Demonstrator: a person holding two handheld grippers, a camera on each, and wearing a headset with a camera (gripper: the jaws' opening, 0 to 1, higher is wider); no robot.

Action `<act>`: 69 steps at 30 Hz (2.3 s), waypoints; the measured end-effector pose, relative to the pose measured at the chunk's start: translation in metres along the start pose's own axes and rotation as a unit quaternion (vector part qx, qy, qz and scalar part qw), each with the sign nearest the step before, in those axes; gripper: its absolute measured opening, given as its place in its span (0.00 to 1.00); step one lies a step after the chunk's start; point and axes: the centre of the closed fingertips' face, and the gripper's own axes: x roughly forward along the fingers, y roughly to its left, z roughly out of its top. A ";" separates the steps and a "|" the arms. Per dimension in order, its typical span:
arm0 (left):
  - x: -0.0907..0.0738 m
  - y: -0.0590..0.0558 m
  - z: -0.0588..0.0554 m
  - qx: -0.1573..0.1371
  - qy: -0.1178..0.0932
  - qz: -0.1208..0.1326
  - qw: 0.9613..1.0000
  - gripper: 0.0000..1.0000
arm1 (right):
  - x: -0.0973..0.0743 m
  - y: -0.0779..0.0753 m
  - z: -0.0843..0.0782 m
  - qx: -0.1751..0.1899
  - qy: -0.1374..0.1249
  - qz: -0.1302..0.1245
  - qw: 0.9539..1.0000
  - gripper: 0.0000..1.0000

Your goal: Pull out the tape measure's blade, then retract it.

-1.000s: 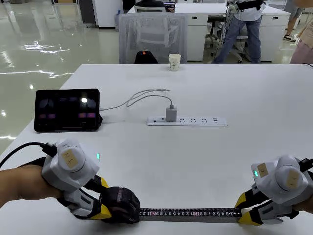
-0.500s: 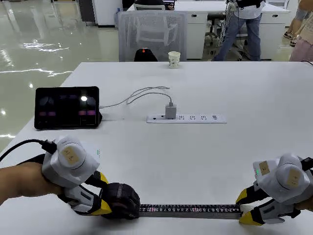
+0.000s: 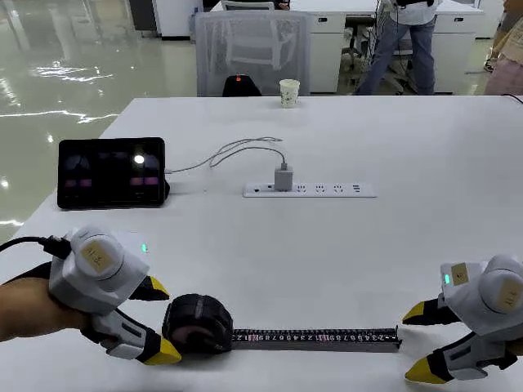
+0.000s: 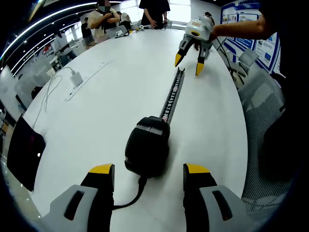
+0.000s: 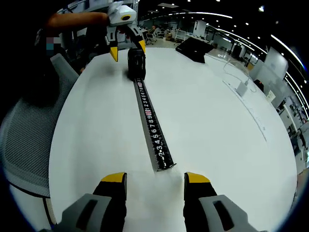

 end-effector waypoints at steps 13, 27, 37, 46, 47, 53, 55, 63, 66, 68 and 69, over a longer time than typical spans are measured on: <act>-0.014 -0.015 -0.002 -0.074 -0.055 0.043 0.995 0.74 | -0.011 0.017 0.003 0.058 -0.035 -0.029 0.997 0.62; -0.029 -0.029 -0.008 -0.136 -0.105 0.091 0.981 0.82 | -0.018 0.043 0.008 0.105 -0.063 -0.049 0.991 0.72; -0.034 -0.045 -0.009 -0.168 -0.136 0.117 0.969 0.85 | -0.023 0.056 0.017 0.141 -0.094 -0.077 0.982 0.78; -0.035 -0.060 -0.005 -0.189 -0.159 0.134 0.960 0.88 | -0.026 0.067 0.026 0.173 -0.120 -0.097 0.973 0.83; -0.035 -0.063 -0.004 -0.193 -0.162 0.137 0.958 0.89 | -0.027 0.068 0.027 0.177 -0.124 -0.100 0.971 0.84; -0.037 -0.070 -0.003 -0.202 -0.170 0.149 0.953 0.92 | -0.030 0.071 0.031 0.189 -0.134 -0.115 0.966 0.86; -0.039 -0.073 -0.002 -0.209 -0.173 0.152 0.950 0.92 | -0.032 0.072 0.032 0.193 -0.137 -0.120 0.964 0.87; -0.043 -0.085 0.004 -0.222 -0.183 0.161 0.944 0.95 | -0.037 0.077 0.039 0.216 -0.157 -0.140 0.953 0.91; -0.045 -0.087 0.007 -0.226 -0.187 0.166 0.941 0.96 | -0.036 0.082 0.042 0.220 -0.160 -0.141 0.952 0.92; -0.047 -0.088 0.008 -0.230 -0.190 0.169 0.939 0.96 | -0.036 0.085 0.044 0.222 -0.162 -0.142 0.951 0.93; -0.047 -0.088 0.009 -0.232 -0.190 0.171 0.938 0.97 | -0.037 0.086 0.047 0.223 -0.164 -0.144 0.950 0.93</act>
